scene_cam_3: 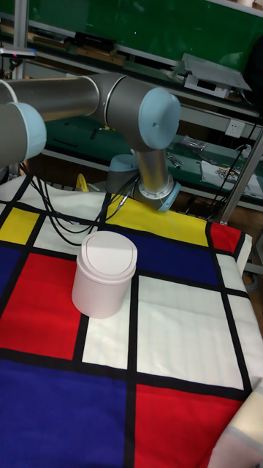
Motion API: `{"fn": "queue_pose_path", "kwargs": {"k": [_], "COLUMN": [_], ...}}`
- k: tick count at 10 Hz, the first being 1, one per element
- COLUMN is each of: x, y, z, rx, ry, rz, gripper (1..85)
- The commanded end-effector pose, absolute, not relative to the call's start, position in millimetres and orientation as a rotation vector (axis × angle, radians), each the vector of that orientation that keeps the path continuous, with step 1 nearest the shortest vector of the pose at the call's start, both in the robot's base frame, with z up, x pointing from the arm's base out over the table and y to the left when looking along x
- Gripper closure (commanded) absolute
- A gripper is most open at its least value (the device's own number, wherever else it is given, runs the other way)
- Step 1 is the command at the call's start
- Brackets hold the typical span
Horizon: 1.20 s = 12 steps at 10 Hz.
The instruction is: Put the garbage in the trash can
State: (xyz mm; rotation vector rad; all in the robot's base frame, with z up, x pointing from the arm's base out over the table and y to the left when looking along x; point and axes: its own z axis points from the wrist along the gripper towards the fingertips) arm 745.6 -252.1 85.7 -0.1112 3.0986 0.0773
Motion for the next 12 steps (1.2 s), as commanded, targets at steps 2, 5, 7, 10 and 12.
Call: {"fn": "queue_pose_path", "kwargs": {"k": [2,5,7,10,12], "x": [737.7,735.1,735.0,740.9,753.5], "y": [-258.4,-263.4,-264.0,-264.3,-261.7], "z": [84.7,85.9,85.4,84.0,78.3], "rx": [-0.257,-0.328,-0.323,-0.325,-0.36], "ry": [3.112,3.118,3.12,3.1,3.06], "rz": [0.088,0.09,0.088,0.084,0.107], "gripper": [31.3,19.7,19.3,19.3,19.3]}}
